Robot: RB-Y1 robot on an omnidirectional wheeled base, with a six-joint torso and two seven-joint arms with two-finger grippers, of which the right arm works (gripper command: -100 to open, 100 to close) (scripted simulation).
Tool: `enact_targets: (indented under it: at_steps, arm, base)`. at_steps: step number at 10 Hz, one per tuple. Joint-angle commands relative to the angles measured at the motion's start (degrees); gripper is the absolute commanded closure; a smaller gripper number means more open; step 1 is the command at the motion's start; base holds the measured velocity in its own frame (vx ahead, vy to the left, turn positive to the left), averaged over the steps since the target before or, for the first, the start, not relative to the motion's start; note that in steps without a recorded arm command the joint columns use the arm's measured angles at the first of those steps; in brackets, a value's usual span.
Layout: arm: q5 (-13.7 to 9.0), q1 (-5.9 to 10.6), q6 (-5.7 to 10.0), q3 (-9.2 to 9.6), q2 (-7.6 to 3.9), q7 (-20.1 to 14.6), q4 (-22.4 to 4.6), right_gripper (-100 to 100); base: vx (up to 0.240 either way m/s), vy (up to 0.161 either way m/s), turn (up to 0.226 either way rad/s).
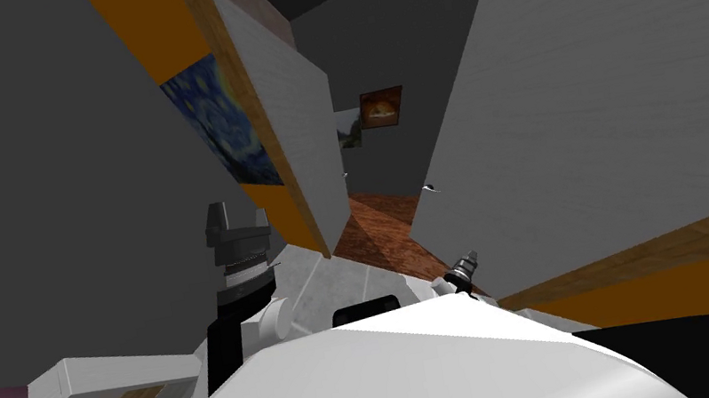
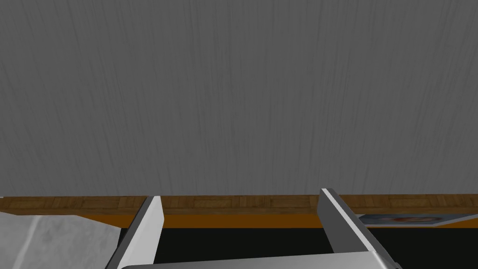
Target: Push the door open
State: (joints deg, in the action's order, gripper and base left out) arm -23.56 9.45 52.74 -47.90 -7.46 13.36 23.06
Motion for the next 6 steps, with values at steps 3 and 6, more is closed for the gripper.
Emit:
enact_targets:
  at_steps: [3, 6]
  arm:
    - [-0.47, -1.95, -1.50, -2.96, 1.11, 0.65, 3.26, -100]
    - [-0.93, -3.12, -1.61, -6.27, 1.08, 0.53, 3.50, -100]
  base:
    - [-0.013, -0.020, 0.164]
    - [-0.021, -0.037, 0.242]
